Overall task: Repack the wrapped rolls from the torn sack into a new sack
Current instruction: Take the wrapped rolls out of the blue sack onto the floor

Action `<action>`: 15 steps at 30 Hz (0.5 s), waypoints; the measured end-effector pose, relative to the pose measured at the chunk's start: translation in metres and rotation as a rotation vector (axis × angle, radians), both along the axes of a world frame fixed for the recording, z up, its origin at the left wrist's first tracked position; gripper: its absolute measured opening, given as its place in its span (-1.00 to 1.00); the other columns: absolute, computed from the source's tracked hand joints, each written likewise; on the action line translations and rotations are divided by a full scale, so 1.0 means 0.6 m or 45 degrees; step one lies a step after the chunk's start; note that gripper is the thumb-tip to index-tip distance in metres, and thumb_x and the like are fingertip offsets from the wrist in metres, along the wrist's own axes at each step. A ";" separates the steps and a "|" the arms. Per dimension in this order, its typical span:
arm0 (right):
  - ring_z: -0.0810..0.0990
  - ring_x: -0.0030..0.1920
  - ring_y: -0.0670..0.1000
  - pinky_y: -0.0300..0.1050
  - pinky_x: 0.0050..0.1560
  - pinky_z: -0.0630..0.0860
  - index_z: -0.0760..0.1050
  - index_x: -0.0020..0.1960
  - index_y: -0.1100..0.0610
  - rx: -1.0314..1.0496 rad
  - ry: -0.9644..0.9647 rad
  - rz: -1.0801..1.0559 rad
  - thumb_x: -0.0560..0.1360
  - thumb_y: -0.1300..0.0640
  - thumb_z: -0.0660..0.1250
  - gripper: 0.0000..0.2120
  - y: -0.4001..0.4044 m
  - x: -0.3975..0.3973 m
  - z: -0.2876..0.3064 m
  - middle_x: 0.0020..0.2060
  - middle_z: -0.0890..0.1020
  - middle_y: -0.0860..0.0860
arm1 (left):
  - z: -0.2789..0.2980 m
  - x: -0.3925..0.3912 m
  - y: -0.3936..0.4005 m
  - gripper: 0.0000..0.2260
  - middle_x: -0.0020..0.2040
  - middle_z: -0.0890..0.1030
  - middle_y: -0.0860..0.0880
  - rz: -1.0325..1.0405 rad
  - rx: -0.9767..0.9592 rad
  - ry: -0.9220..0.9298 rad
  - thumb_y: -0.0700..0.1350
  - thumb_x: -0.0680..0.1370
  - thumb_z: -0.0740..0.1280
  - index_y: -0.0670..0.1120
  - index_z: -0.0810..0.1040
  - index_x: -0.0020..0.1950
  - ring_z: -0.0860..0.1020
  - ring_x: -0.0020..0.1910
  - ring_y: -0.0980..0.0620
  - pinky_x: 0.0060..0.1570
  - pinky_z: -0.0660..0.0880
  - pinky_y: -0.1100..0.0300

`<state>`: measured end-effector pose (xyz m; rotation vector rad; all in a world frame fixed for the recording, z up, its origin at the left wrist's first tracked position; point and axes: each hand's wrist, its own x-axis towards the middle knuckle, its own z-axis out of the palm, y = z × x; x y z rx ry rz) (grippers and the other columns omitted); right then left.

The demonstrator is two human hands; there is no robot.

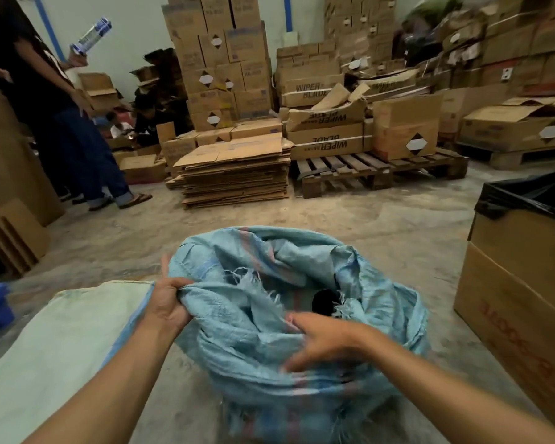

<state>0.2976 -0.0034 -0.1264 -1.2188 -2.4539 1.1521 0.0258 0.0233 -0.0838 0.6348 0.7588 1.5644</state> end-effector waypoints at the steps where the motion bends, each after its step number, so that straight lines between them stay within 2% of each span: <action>1: 0.58 0.07 -0.25 -0.23 0.09 0.49 0.38 0.34 -0.01 0.048 0.002 0.043 0.38 -0.08 0.45 -0.42 -0.018 0.002 0.003 0.10 0.56 -0.22 | 0.002 -0.007 0.004 -0.04 0.44 0.35 -0.19 0.095 -0.017 -0.034 -0.55 0.25 0.11 0.05 0.06 0.59 0.45 0.30 -0.31 0.22 0.41 -0.33; 2: 0.55 -0.04 -0.31 -0.33 -0.02 0.44 0.37 0.30 -0.08 0.101 -0.012 0.063 0.44 -0.02 0.39 -0.55 -0.035 0.002 0.000 0.00 0.52 -0.26 | 0.005 -0.010 0.007 -0.06 0.40 0.36 -0.21 0.155 -0.021 -0.076 -0.59 0.27 0.06 0.03 0.07 0.57 0.44 0.29 -0.32 0.25 0.37 -0.35; 3: 0.52 -0.03 -0.30 -0.36 0.00 0.42 0.29 0.39 -0.13 0.183 -0.026 0.078 0.51 0.02 0.33 -0.52 -0.057 0.003 -0.003 0.03 0.50 -0.24 | 0.005 -0.016 0.014 -0.05 0.36 0.38 -0.23 0.214 -0.041 -0.122 -0.60 0.24 0.08 0.02 0.10 0.56 0.45 0.27 -0.34 0.23 0.36 -0.38; 4: 0.53 0.05 -0.19 -0.28 0.09 0.45 0.23 0.47 -0.12 0.306 -0.047 0.106 0.57 0.01 0.25 -0.50 -0.072 0.003 -0.015 0.13 0.53 -0.13 | 0.000 -0.020 0.025 -0.01 0.34 0.40 -0.25 0.254 -0.034 -0.173 -0.58 0.17 0.16 -0.01 0.13 0.55 0.46 0.26 -0.35 0.19 0.39 -0.40; 6: 0.56 0.14 0.07 -0.03 0.18 0.52 0.14 0.52 -0.13 0.460 -0.039 0.175 0.60 -0.07 0.13 -0.50 -0.098 0.008 -0.037 0.23 0.54 0.10 | -0.005 -0.021 0.042 0.02 0.32 0.45 -0.25 0.294 -0.144 -0.231 -0.50 0.06 0.25 -0.07 0.21 0.53 0.49 0.23 -0.35 0.14 0.43 -0.40; 7: 0.55 0.19 0.08 0.02 0.21 0.51 0.11 0.52 -0.13 0.468 -0.010 0.217 0.62 -0.11 0.09 -0.51 -0.103 0.012 -0.046 0.28 0.52 0.09 | -0.010 -0.015 0.049 -0.09 0.29 0.49 -0.22 0.315 -0.205 -0.255 -0.44 0.08 0.25 -0.12 0.31 0.47 0.51 0.20 -0.33 0.18 0.42 -0.35; 9: 0.42 0.37 -0.02 -0.01 0.40 0.37 0.11 0.53 -0.13 0.285 -0.081 0.300 0.65 -0.17 0.04 -0.53 -0.105 0.027 -0.044 0.43 0.39 -0.01 | -0.020 -0.001 0.045 -0.50 0.11 0.56 -0.18 0.351 -0.311 -0.322 -0.32 0.18 0.17 -0.22 0.49 0.12 0.53 0.04 -0.27 0.28 0.40 -0.20; 10: 0.34 0.43 -0.03 -0.01 0.46 0.29 0.17 0.53 -0.11 0.160 -0.159 0.330 0.65 -0.22 0.01 -0.51 -0.100 0.035 -0.037 0.47 0.33 -0.04 | -0.020 0.009 0.037 -0.68 0.01 0.56 -0.17 0.374 -0.350 -0.315 -0.30 0.24 0.14 -0.20 0.47 -0.05 0.52 -0.02 -0.23 0.31 0.39 -0.16; 11: 0.33 0.42 -0.02 0.03 0.47 0.26 0.30 0.48 -0.07 0.093 -0.231 0.345 0.63 -0.28 -0.03 -0.48 -0.097 0.039 -0.019 0.46 0.33 -0.03 | -0.025 0.016 0.025 -0.83 -0.07 0.54 -0.16 0.396 -0.395 -0.279 -0.29 0.34 0.13 -0.18 0.44 -0.13 0.50 -0.03 -0.21 0.35 0.36 -0.14; 12: 0.41 0.33 0.00 0.07 0.41 0.33 0.47 0.34 0.01 0.150 -0.288 0.324 0.61 -0.32 -0.06 -0.42 -0.089 0.037 -0.008 0.39 0.39 -0.01 | -0.031 0.018 0.017 -0.87 -0.10 0.52 -0.18 0.375 -0.443 -0.213 -0.25 0.48 0.10 -0.18 0.43 -0.11 0.48 0.00 -0.20 0.37 0.33 -0.14; 13: 0.51 0.15 -0.02 0.05 0.26 0.45 0.58 0.12 0.09 0.330 -0.286 0.237 0.61 -0.33 -0.08 -0.37 -0.082 0.031 0.003 0.24 0.50 0.00 | -0.037 0.007 0.011 -0.81 -0.11 0.50 -0.22 0.363 -0.522 -0.101 -0.19 0.59 0.05 -0.19 0.43 -0.04 0.46 0.00 -0.22 0.36 0.32 -0.13; 15: 0.55 -0.28 -0.06 -0.05 -0.17 0.55 0.52 -0.20 0.10 0.913 -0.107 -0.163 0.61 -0.26 0.02 -0.47 -0.056 0.014 0.022 -0.21 0.60 -0.04 | -0.050 -0.007 0.020 -0.70 -0.08 0.53 -0.28 0.304 -0.612 0.094 -0.12 0.67 -0.02 -0.19 0.45 -0.04 0.49 -0.04 -0.29 0.20 0.40 -0.10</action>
